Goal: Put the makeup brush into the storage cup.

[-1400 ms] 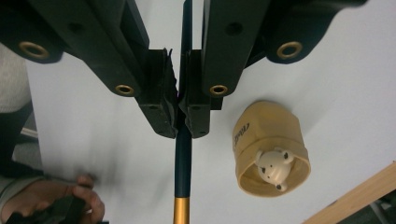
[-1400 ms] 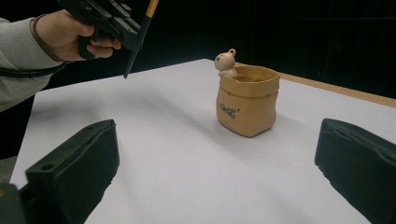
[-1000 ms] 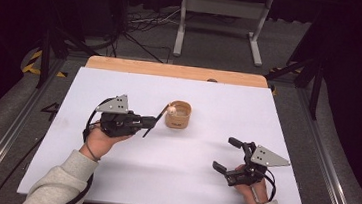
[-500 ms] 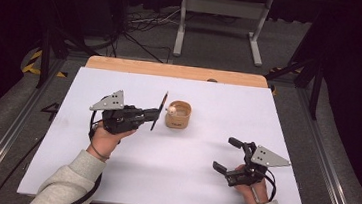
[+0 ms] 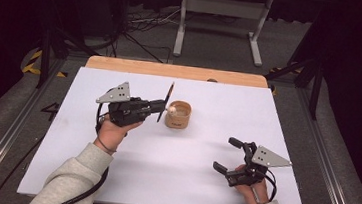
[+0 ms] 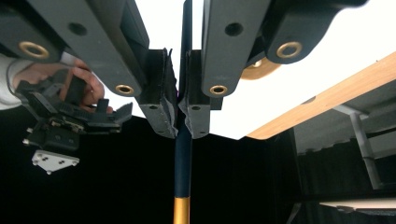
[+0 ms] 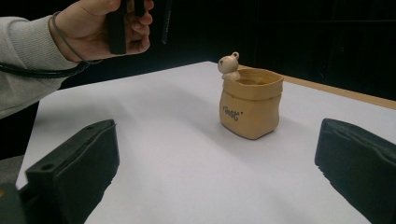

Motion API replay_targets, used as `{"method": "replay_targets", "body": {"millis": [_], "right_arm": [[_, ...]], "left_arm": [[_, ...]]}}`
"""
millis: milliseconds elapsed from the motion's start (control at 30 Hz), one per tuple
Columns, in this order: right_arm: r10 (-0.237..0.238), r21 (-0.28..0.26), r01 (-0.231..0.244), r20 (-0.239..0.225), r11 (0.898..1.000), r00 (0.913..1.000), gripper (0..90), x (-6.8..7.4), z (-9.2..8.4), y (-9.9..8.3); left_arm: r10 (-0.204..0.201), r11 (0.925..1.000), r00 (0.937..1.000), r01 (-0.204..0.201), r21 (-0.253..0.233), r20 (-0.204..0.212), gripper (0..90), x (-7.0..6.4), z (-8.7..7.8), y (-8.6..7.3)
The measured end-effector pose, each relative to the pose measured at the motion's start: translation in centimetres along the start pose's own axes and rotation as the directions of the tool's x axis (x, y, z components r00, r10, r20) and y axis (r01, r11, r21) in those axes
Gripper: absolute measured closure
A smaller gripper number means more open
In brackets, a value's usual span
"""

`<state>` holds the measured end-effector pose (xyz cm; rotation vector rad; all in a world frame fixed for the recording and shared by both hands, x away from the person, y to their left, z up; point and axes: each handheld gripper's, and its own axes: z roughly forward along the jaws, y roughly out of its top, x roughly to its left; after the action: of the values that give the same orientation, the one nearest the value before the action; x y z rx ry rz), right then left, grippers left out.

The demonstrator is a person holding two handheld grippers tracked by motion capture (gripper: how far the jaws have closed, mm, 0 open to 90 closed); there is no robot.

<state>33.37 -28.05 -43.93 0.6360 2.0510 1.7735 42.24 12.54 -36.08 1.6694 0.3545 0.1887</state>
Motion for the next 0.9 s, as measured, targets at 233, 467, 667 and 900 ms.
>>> {"method": "replay_targets", "body": {"millis": [233, 467, 667, 900], "right_arm": [[0.001, -0.004, -0.001, -0.003, 1.0, 1.0, 0.3, 0.1, -0.1, 0.1], [0.013, -0.014, -0.013, -0.007, 1.0, 0.9999, 0.3, -0.1, -0.2, 0.0], [0.016, -0.015, -0.016, -0.009, 1.0, 0.9998, 0.3, 0.0, -0.3, 0.1], [0.017, -0.017, -0.017, -0.011, 1.0, 0.9998, 0.3, 0.0, -0.3, 0.1]], "left_arm": [[-0.009, 1.0, 0.9999, 0.009, 0.0, -0.013, 82.8, 0.5, 1.2, 0.6], [-0.02, 0.9998, 0.9979, 0.02, -0.002, -0.061, 82.8, 0.7, 2.3, 1.0], [-0.04, 0.9991, 0.9946, 0.039, -0.013, -0.096, 82.7, 0.8, 3.1, 1.2], [-0.06, 0.9981, 0.9887, 0.059, -0.017, -0.137, 82.7, 0.7, 4.1, 1.4]]}}
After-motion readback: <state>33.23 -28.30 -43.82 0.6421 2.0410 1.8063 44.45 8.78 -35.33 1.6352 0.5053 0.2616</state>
